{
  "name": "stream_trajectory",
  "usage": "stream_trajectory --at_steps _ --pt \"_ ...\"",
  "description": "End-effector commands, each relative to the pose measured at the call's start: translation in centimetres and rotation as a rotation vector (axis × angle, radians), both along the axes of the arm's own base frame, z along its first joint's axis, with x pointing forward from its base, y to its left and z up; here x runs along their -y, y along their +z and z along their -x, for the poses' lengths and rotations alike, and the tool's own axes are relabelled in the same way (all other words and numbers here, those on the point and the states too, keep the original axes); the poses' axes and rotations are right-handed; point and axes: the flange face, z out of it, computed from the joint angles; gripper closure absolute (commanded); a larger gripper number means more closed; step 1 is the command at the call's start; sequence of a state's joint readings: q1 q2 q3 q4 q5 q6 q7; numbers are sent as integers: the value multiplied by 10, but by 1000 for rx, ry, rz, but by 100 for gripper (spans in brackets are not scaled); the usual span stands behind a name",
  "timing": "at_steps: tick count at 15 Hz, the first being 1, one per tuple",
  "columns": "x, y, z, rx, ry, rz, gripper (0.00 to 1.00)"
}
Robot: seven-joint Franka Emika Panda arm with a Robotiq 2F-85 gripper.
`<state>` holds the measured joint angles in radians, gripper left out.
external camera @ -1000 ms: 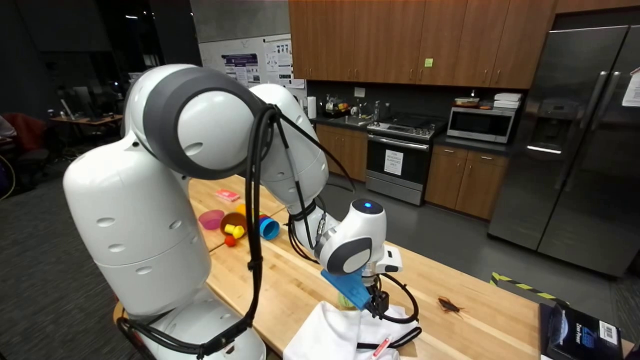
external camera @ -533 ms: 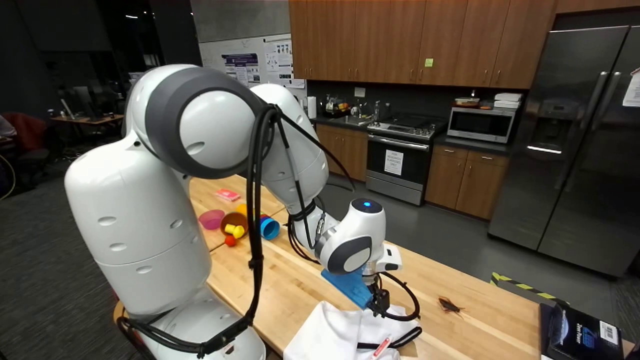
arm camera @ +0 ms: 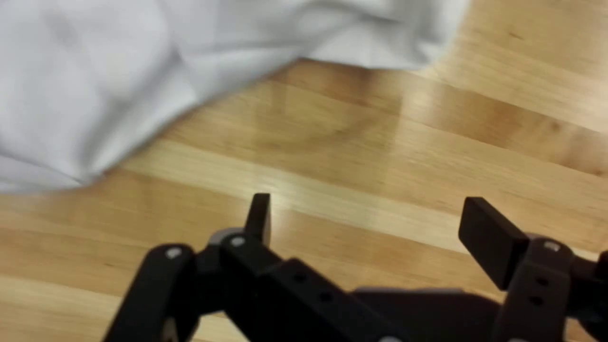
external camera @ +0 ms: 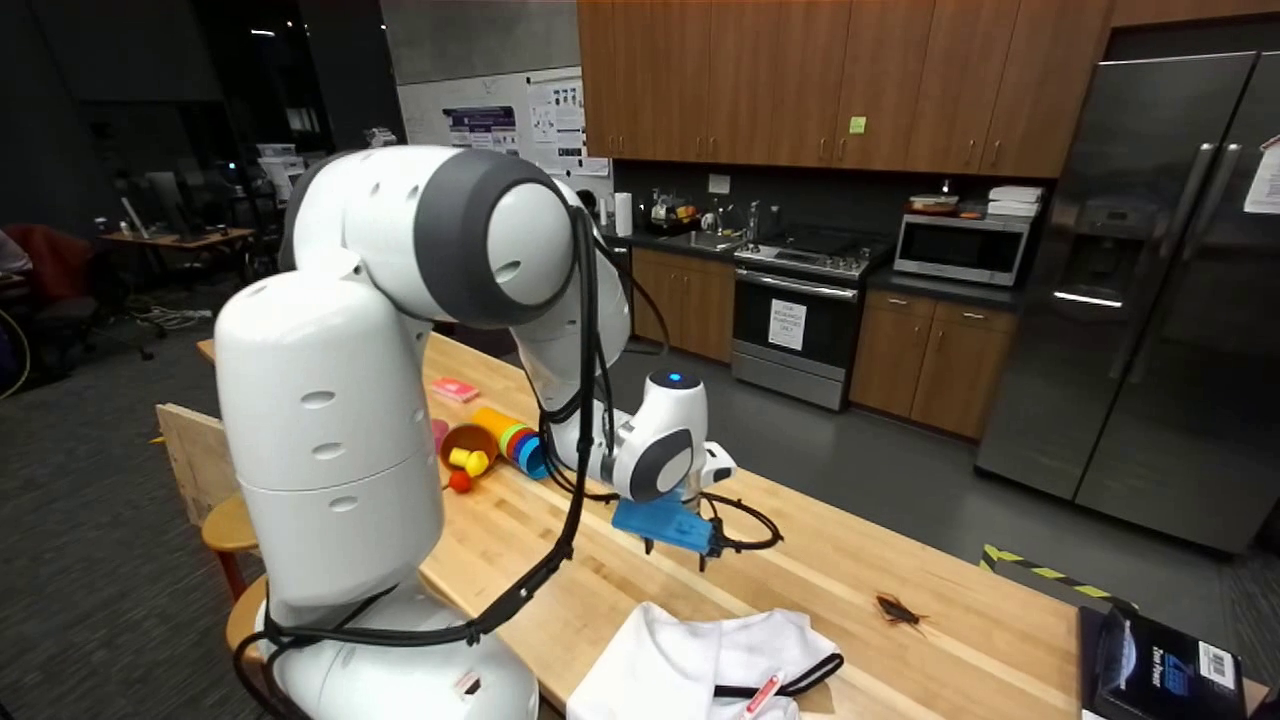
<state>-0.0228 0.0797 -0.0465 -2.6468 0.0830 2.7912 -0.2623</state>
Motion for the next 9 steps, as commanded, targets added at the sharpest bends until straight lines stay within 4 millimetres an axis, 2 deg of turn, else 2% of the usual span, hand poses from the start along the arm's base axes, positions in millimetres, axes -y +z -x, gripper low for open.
stream_trajectory --at_steps 1,5,6,8,9 --pt "-100 -15 -35 -2 206 -39 0" --pt "-221 -27 -63 15 470 -56 0" --pt "-251 -32 -64 20 537 -53 0" --pt "-292 -34 -74 34 673 -44 0" --pt "-304 -30 -79 55 729 -30 0"
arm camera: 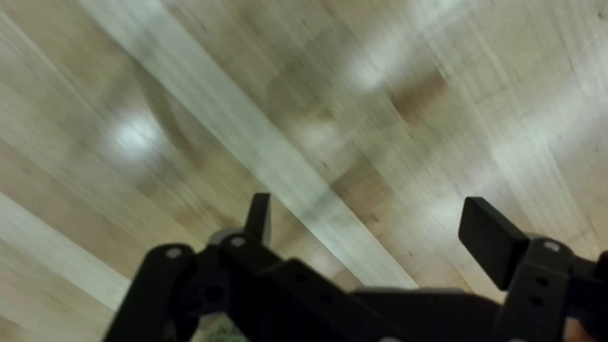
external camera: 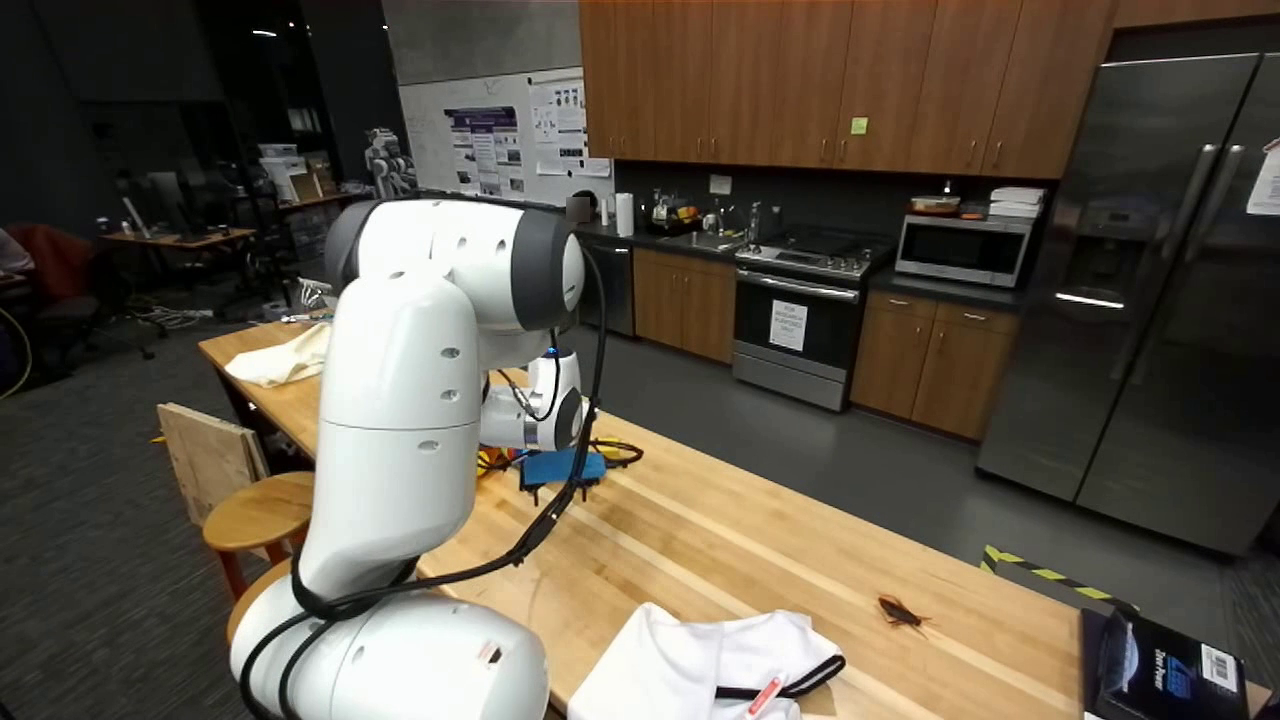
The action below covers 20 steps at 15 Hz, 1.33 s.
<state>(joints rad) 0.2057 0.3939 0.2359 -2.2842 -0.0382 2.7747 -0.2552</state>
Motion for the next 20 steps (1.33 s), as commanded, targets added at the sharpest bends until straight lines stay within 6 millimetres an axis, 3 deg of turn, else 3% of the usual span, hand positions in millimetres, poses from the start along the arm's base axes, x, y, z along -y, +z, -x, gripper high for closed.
stream_trajectory --at_steps 1,4,10,15,20 --pt "-47 1 -28 46 170 10 0" --pt "-75 19 -38 109 262 1 0" --pt "-108 44 -37 158 395 -1 0" --pt "-110 53 -44 284 445 11 0" --pt "-89 75 -67 520 364 -61 0"
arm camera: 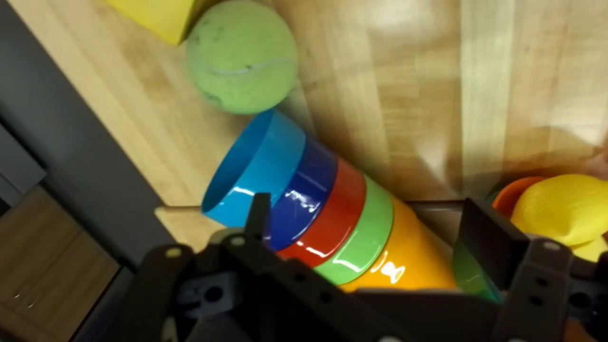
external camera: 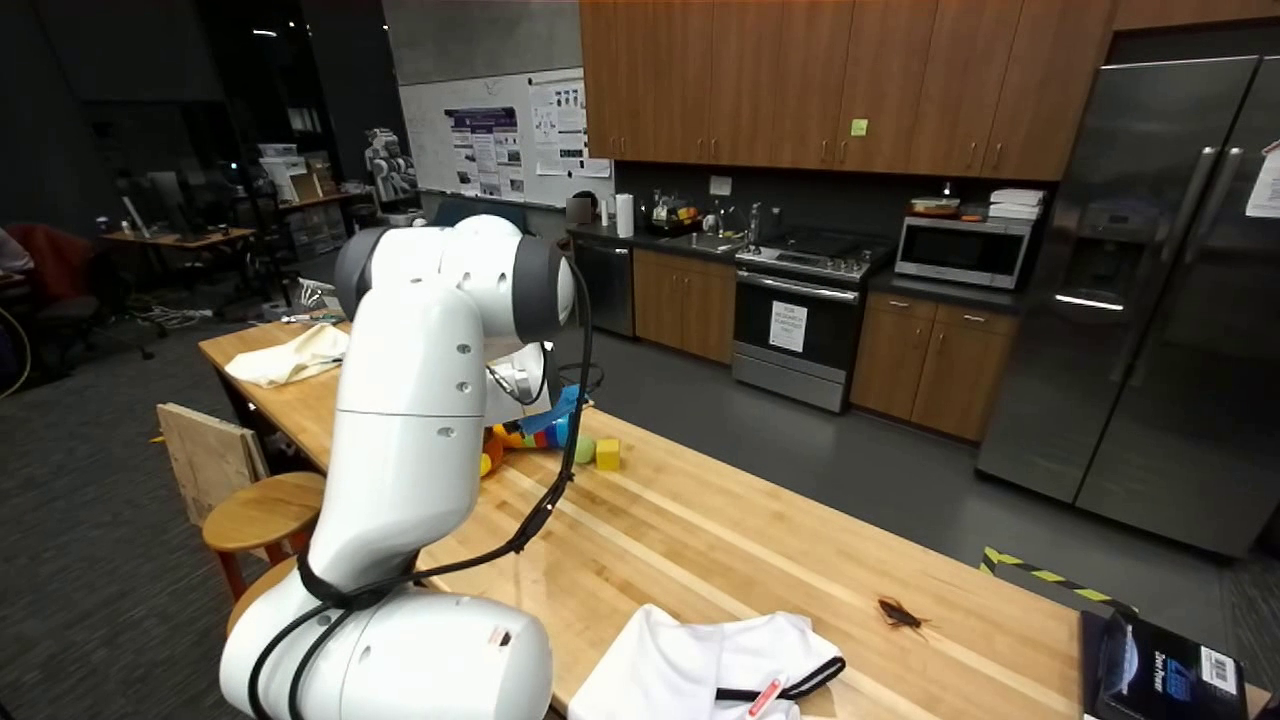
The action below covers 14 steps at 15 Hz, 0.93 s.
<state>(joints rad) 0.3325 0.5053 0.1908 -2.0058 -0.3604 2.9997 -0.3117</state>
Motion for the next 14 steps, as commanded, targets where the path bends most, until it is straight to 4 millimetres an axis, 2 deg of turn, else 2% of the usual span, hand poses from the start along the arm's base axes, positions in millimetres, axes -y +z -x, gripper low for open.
stream_trajectory --at_steps 1,5,6,7,9,12,14 --pt "18 10 -10 98 -29 -30 0" --pt "38 6 -23 144 -57 -15 0" --pt "41 5 -25 149 -64 -15 11" --pt "43 5 -25 154 -67 -14 27" --pt "44 4 -25 169 -61 -16 39" --pt "39 -1 -24 177 -52 -19 65" --pt "35 -5 -20 171 -45 -24 79"
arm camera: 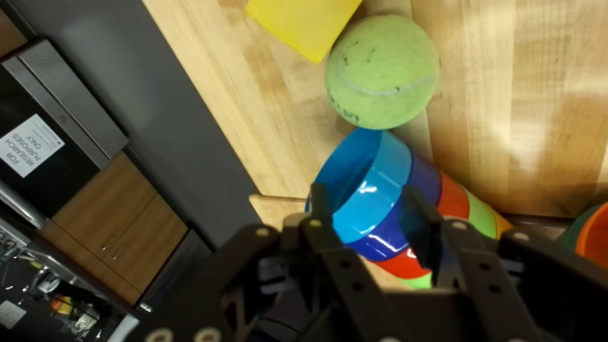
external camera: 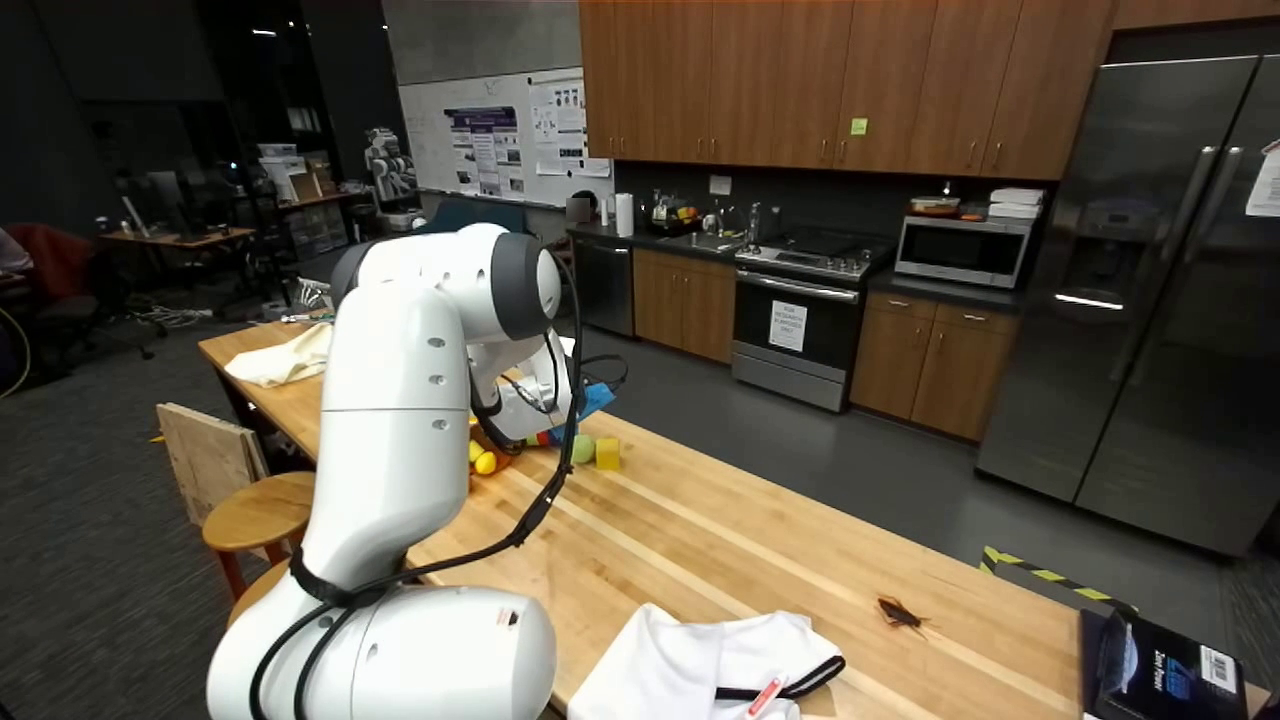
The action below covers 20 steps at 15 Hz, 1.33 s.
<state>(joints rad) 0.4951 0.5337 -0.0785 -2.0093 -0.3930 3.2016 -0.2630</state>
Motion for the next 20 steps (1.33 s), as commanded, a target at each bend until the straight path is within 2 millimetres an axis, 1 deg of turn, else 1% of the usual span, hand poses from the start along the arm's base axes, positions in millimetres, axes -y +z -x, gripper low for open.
stream_trajectory --at_steps 1,3,4,10,15,19,20 --pt "-5 -4 4 9 4 -12 87" --pt "-6 -7 4 13 7 -7 99" --pt "-3 -11 5 11 6 -7 100" --pt "17 -32 -2 -4 -35 0 100" --pt "24 -48 -2 -39 -52 4 100" --pt "28 -46 0 -44 -58 23 100" --pt "30 -46 3 -60 -65 28 100"
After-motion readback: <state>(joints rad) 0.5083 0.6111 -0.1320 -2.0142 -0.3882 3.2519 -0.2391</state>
